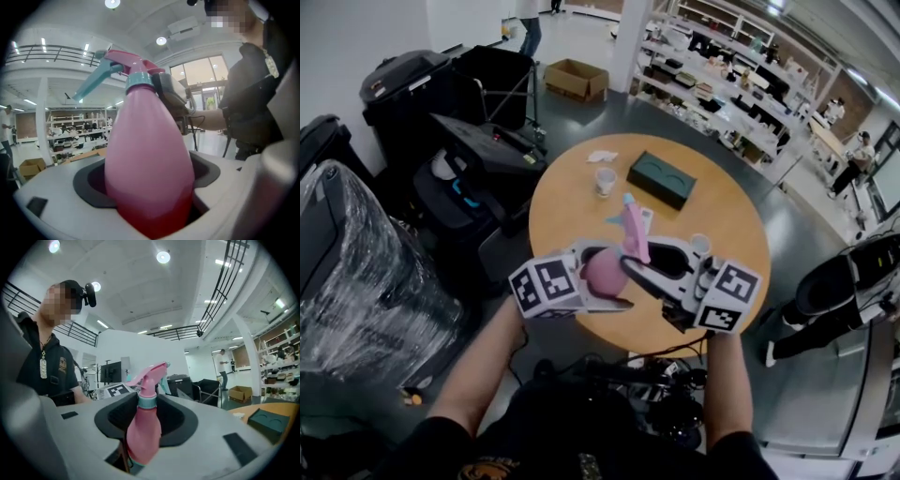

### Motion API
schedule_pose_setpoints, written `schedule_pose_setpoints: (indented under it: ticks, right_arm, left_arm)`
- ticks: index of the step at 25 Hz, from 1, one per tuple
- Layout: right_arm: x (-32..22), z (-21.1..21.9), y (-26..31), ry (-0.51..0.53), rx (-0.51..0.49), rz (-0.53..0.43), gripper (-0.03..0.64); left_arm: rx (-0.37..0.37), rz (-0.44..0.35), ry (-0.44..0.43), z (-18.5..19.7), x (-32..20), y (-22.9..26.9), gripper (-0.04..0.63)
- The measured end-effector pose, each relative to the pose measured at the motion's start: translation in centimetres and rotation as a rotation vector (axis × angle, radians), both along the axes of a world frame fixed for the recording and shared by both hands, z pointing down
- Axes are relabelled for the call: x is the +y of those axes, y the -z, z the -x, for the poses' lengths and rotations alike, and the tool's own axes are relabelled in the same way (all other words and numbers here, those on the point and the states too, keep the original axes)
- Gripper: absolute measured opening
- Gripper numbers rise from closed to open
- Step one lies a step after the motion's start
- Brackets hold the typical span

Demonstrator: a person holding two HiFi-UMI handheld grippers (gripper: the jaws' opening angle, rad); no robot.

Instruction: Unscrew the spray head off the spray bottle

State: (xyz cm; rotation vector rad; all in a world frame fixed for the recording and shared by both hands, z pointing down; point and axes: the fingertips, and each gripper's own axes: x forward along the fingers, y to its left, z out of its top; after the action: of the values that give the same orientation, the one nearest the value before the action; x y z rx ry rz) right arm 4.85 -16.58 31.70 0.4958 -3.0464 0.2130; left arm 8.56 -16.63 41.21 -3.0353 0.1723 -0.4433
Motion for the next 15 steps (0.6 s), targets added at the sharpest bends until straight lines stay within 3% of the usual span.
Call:
schedule_pose_setpoints:
  ticks: [5,7,15]
  right_arm:
    - [1.3,-0.1,0.1,0.121,0.003,-0.031,0.141]
    - [1.4,-0.2,0.0,0.137,0.001,-0.036,0.141]
    - [-0.8,-0.7,-0.2,-0.043,-0.033,-0.006,0.17]
  left_arm:
    - [0.01,0.014,-0.101,-0.1,1.8,0.3,0.436]
    - [0.016,0.018,-0.104,-0.2,1.9,0.2,0.436]
    - [0.032,-0.009,0.168,0.3,-2.4,0.0,0.436]
